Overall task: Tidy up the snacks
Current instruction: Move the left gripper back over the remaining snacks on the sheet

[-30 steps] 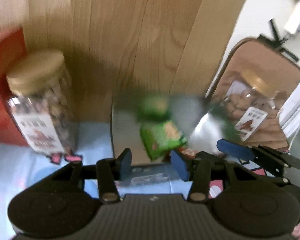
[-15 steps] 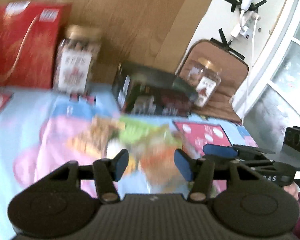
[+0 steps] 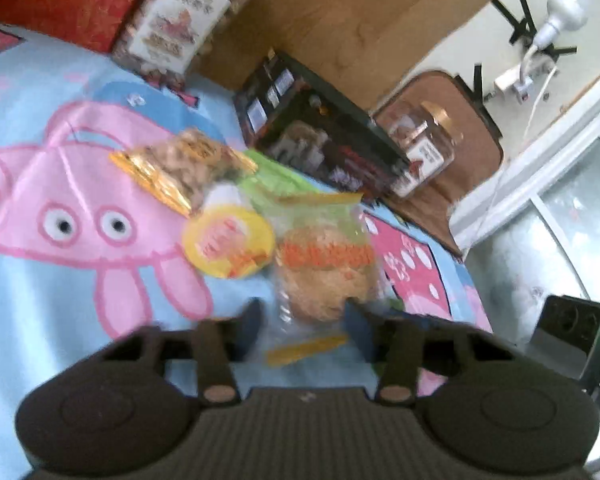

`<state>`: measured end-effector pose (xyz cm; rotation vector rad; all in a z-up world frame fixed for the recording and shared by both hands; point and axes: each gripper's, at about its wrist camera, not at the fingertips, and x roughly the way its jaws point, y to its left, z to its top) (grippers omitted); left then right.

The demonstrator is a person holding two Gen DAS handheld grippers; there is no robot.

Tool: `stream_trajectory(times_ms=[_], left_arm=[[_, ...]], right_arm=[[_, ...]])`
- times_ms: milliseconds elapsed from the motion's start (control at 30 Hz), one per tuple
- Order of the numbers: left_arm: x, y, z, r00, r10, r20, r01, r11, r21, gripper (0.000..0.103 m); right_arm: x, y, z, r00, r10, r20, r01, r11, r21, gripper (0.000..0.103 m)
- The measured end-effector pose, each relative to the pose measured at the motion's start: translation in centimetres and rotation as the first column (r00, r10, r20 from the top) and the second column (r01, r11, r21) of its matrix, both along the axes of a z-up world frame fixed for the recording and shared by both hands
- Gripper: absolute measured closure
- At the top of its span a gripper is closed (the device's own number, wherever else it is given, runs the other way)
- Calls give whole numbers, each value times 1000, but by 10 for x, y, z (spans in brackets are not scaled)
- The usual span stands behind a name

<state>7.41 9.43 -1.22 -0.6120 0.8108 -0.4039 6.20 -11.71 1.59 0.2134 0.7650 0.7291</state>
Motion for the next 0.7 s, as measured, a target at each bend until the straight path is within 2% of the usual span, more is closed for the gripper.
stream_trajectory(times_ms=[33,133,300,433,500,700], left_arm=[[-1,0,1,1000,7,2,-7,1000,-2,70],[-8,-4,14,1000,-13,24,13,1000,12,70],[3,-13,57,990,-45,136,39,998,51,70],[48,-22,89,978,-51,202,32,995,94,69],[79,-26,98,978,-37,204,16,994,105,70],[152,-37,100,983,29,180,-56,987,149,71]], right_arm=[[-2,0,0,1000,-1,-7,1,1000,8,71],[-15,1,9,999,-1,51,2,1000,-7,73],[-19,-7,39,987,-39,156,35,999,34,73],[9,-7,63,964,-97,247,89,995,42,73],[34,-8,68,958,-137,254,126,990,58,73],[103,-1,62,939,-233,253,223,973,66,73]])
